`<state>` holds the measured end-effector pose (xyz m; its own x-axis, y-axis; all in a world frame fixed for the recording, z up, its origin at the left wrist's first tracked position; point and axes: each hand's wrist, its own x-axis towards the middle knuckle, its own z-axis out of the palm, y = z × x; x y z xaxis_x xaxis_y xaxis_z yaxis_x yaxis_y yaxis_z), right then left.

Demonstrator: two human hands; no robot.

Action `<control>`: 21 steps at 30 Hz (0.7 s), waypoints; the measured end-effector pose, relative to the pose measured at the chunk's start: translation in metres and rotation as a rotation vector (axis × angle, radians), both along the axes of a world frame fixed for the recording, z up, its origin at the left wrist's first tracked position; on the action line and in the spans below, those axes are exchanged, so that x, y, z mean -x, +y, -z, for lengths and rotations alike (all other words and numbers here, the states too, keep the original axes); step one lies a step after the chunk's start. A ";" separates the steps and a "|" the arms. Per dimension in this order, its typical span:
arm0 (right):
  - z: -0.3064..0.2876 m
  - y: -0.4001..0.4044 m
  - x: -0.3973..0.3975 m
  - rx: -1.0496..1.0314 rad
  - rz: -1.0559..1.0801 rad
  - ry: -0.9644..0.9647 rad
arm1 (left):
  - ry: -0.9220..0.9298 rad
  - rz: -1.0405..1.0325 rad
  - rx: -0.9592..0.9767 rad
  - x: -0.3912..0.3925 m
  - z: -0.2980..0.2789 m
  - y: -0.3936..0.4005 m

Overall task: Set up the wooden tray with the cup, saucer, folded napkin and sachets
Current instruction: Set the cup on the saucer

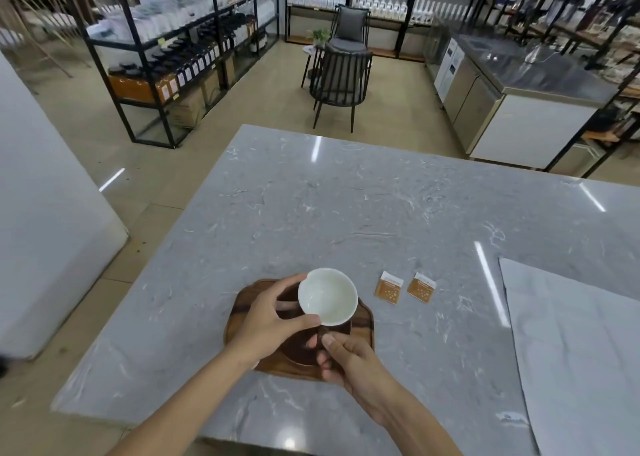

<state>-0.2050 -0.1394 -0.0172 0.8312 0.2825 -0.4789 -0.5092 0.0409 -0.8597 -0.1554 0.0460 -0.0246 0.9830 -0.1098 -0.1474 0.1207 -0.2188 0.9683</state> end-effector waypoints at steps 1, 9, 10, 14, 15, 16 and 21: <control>0.001 0.003 0.001 0.015 -0.008 0.001 | 0.003 -0.008 0.000 0.003 0.002 0.003; 0.008 0.015 0.010 0.052 -0.015 0.043 | 0.021 -0.020 0.001 0.015 0.014 0.015; 0.010 0.016 0.011 0.055 -0.015 0.045 | 0.025 -0.021 0.006 0.017 0.016 0.016; 0.013 0.018 0.016 0.049 -0.017 0.057 | 0.042 -0.028 0.014 0.022 0.023 0.019; 0.013 0.019 0.016 0.045 -0.019 0.061 | 0.042 -0.025 0.013 0.023 0.024 0.020; 0.014 0.019 0.016 0.044 -0.021 0.065 | 0.041 -0.019 0.008 0.023 0.024 0.021; 0.006 0.008 0.012 0.209 -0.122 -0.032 | 0.017 0.042 -0.031 0.021 0.024 0.027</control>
